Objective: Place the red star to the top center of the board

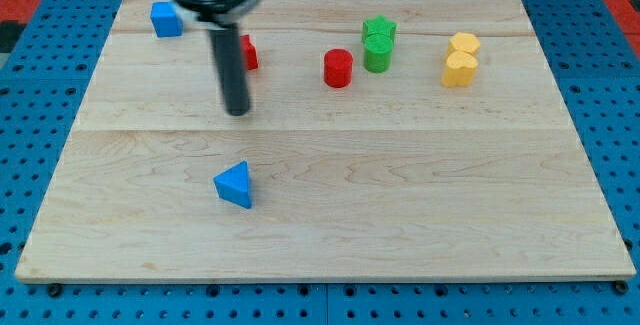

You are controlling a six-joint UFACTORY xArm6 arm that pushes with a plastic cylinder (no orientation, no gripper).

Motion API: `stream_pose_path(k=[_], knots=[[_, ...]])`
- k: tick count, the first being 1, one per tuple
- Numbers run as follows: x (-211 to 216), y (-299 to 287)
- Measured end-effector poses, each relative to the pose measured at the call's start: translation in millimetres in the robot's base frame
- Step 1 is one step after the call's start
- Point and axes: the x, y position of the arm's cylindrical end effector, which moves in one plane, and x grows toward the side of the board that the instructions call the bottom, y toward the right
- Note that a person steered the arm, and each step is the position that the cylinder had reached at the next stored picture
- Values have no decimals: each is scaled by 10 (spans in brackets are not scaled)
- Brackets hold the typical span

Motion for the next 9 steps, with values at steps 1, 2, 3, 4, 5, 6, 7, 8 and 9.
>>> stream_pose_path(k=[1, 2, 3, 4, 5, 6, 7, 8, 9], knots=[[-45, -495], [-112, -689], [-40, -977], [-260, -814], [-616, -35], [-976, 472], [-1200, 477], [-1036, -35], [-1321, 142]])
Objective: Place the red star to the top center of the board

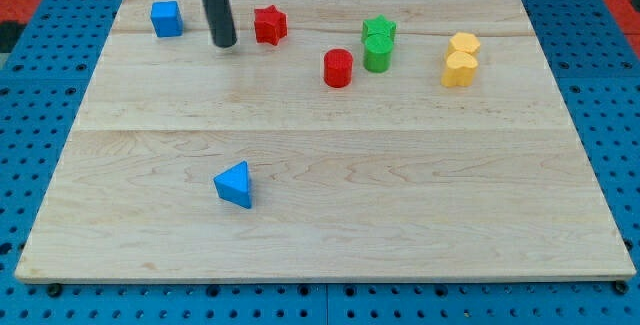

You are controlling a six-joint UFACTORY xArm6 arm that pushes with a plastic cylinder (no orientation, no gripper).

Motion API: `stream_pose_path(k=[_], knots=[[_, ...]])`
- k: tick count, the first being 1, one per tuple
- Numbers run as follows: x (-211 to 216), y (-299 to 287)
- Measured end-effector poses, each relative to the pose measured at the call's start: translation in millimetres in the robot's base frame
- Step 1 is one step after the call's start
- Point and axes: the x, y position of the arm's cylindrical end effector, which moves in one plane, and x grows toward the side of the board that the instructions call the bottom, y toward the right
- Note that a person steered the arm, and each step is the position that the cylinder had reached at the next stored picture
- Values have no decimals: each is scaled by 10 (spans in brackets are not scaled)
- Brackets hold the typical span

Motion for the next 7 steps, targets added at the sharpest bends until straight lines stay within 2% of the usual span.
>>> stream_pose_path(k=[1, 2, 4, 7], knots=[[-101, 478], [-212, 721], [16, 411], [44, 402]])
